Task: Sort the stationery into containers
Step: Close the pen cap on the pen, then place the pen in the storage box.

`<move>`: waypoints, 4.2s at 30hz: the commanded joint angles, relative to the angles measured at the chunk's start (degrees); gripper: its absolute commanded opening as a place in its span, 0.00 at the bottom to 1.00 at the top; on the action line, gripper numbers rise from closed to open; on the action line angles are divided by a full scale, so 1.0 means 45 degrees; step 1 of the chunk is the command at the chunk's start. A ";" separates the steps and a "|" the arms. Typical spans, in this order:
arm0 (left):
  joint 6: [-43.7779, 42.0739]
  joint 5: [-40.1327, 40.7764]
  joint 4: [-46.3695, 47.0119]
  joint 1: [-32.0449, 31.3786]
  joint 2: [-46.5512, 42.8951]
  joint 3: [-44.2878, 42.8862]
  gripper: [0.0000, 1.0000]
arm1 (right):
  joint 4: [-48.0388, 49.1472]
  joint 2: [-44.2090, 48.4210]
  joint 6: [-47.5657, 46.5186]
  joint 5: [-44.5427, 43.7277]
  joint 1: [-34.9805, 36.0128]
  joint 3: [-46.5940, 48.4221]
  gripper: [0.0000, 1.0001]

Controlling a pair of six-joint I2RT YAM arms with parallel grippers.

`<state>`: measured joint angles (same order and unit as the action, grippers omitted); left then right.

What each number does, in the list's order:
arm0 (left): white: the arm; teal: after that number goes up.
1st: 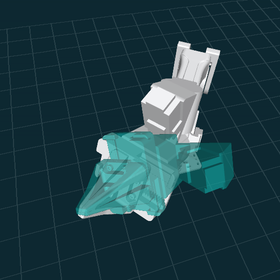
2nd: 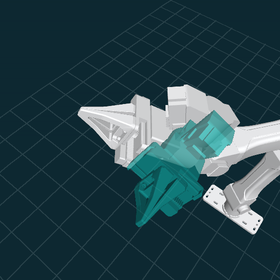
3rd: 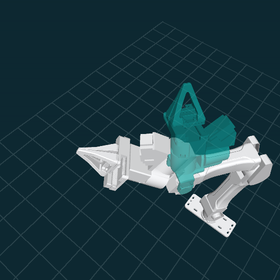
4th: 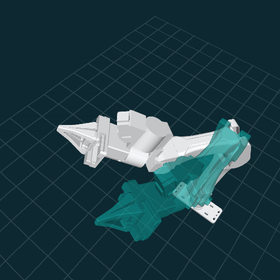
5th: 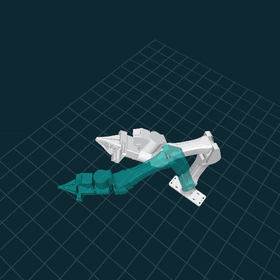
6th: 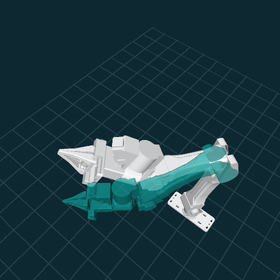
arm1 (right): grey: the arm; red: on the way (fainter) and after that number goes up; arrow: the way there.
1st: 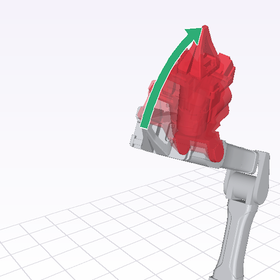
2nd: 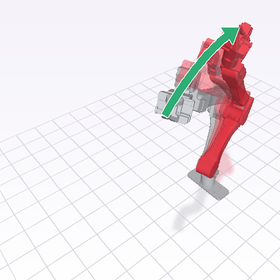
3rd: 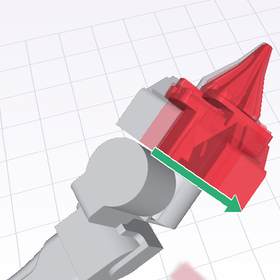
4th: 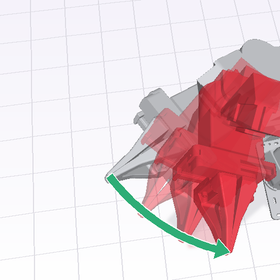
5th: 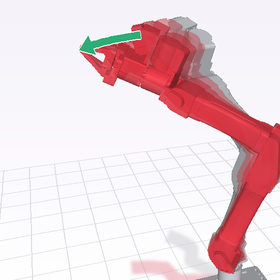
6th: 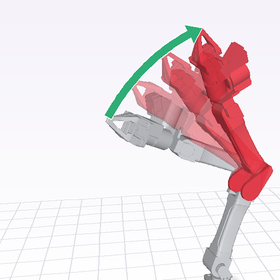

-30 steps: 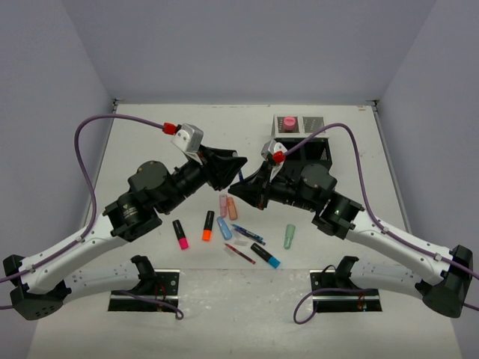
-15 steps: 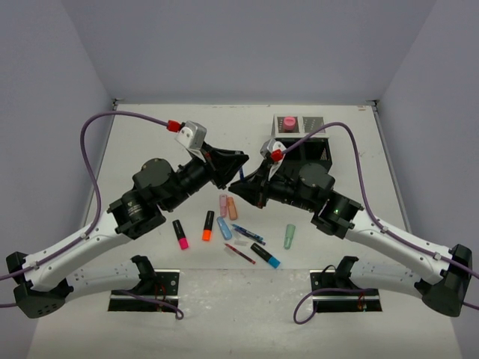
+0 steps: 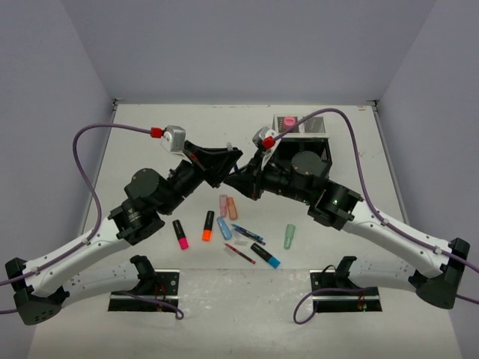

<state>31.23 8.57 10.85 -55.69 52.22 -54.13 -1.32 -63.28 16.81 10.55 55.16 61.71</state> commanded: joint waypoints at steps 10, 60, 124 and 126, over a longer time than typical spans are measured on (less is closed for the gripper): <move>0.0756 -0.2354 -0.1894 -0.0437 -0.1126 0.2076 0.00 | 0.2478 -0.2295 -0.0474 -0.1332 -0.0694 0.5605 0.00; -0.2154 0.0223 -0.4746 -0.0417 0.1082 -0.4350 0.20 | 0.3701 0.1161 0.0101 0.2468 -0.0664 -0.1381 0.00; -0.0979 0.5895 -1.1681 -0.0437 -0.4728 -0.1948 1.00 | 0.7228 -0.6429 0.0422 -0.5195 -0.9748 -0.0379 0.00; -0.0997 0.5952 -1.1605 -0.0437 -0.5032 -0.1653 1.00 | 0.7228 -0.6777 0.0352 -0.4992 -1.0118 -0.0130 0.00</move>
<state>26.48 33.58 -39.16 -57.56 32.13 -63.66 26.23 -91.80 19.21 -12.57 12.03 56.33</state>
